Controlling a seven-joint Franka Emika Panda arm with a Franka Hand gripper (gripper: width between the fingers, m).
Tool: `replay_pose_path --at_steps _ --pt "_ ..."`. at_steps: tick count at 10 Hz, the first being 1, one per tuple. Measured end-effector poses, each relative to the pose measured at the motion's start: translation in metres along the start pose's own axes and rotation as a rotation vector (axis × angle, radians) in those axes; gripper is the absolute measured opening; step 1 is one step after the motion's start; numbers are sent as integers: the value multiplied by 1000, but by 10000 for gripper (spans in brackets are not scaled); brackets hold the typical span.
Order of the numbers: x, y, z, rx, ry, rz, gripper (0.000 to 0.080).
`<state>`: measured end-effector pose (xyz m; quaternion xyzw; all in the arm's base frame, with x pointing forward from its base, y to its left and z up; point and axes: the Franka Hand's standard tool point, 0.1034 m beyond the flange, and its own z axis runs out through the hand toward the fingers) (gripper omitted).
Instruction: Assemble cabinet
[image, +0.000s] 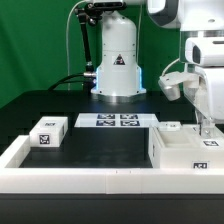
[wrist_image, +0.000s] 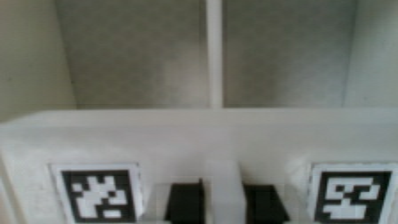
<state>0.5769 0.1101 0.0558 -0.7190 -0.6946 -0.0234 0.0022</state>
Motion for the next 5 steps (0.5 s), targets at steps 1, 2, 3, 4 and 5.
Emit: replay_pose_path --at_steps 1,2,3,4,5 --pt "0 0 0 0 0 0 281" --pt "0 0 0 1 0 0 429" --pt "0 0 0 0 0 0 636" --pt "0 0 0 0 0 0 636" --pt "0 0 0 0 0 1 760"
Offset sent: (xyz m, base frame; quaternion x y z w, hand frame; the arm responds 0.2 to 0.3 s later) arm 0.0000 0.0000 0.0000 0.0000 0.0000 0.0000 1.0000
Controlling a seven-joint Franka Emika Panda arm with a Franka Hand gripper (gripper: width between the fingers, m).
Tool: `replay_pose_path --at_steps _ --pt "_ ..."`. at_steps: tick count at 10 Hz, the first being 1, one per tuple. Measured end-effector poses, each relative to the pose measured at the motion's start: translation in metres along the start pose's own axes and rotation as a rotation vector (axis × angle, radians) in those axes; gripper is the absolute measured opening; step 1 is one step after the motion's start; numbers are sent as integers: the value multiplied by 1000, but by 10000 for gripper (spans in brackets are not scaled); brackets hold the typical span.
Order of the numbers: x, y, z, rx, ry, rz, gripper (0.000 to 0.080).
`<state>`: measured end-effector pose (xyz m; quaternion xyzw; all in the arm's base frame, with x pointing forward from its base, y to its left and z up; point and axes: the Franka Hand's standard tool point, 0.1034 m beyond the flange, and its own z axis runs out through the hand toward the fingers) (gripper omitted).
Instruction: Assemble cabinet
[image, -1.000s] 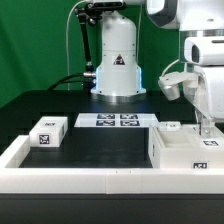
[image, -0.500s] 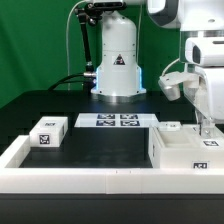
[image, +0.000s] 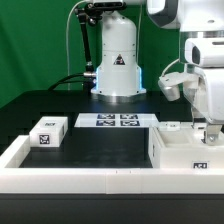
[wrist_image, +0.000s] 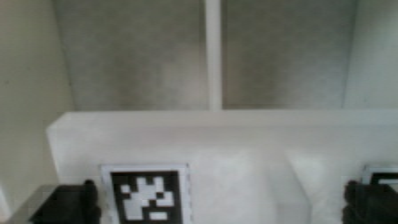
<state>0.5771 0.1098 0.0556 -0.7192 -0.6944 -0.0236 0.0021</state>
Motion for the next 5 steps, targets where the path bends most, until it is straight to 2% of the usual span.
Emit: replay_pose_path --at_steps 1,5 --pt "0 0 0 0 0 0 791" --pt "0 0 0 0 0 0 797"
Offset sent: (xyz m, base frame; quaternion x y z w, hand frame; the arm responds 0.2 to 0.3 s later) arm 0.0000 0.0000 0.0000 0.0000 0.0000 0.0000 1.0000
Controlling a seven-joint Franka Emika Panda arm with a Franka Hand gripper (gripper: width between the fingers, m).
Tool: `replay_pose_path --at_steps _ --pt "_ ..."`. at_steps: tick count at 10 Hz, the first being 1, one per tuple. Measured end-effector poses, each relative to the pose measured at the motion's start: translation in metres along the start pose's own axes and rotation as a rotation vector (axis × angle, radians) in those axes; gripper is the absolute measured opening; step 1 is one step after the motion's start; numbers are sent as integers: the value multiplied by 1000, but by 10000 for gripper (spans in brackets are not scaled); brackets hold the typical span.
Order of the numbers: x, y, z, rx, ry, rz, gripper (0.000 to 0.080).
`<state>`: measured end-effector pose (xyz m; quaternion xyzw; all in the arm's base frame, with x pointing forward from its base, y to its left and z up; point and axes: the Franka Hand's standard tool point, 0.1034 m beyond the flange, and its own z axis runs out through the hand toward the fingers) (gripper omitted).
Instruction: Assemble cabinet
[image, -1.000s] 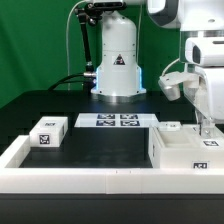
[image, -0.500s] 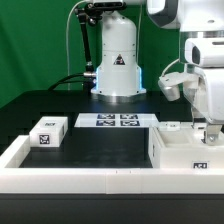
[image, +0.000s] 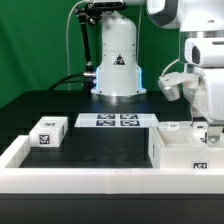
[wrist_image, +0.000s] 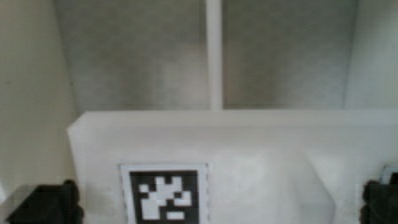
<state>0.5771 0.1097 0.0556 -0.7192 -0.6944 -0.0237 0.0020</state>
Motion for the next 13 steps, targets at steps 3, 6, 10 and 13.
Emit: replay_pose_path --at_steps 3,6,10,13 --pt "0 0 0 0 0 0 797" --pt "-1 -3 -8 -7 -5 -1 797" --pt "-10 -59 -32 -8 -31 -10 797" --pt "-11 -69 -29 -6 -31 6 797"
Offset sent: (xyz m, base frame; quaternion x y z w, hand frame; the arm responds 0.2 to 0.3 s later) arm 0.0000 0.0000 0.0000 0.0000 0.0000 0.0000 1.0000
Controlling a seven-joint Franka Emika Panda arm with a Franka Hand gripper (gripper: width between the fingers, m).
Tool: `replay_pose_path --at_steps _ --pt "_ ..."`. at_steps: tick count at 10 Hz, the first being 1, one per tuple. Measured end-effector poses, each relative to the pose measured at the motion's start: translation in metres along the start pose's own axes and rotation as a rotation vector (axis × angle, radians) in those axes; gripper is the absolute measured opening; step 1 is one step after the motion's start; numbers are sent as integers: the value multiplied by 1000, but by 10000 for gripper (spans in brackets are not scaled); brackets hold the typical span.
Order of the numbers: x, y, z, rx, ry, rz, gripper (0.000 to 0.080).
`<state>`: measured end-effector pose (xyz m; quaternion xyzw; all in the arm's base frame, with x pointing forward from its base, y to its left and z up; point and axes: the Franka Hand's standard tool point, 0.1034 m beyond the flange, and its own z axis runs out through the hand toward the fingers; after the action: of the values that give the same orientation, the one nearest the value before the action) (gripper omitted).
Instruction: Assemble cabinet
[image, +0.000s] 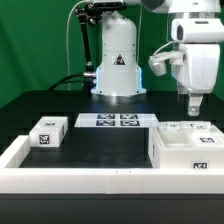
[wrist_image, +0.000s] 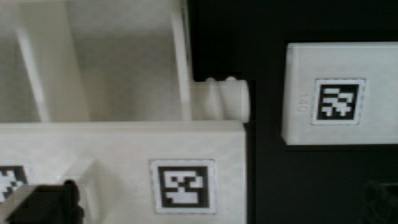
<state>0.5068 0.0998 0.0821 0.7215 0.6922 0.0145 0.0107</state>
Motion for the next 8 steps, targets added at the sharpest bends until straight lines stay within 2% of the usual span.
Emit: replay_pose_path --at_steps 3,4,5,6,7,8 --pt "0 -1 1 2 0 0 797" --pt "-1 -11 1 -13 7 5 797" --pt "-4 -34 3 -16 9 8 797" --pt "-6 -49 3 -10 4 6 797" --pt "-6 -56 6 -18 12 4 797" --pt "-8 -65 9 -7 9 5 797"
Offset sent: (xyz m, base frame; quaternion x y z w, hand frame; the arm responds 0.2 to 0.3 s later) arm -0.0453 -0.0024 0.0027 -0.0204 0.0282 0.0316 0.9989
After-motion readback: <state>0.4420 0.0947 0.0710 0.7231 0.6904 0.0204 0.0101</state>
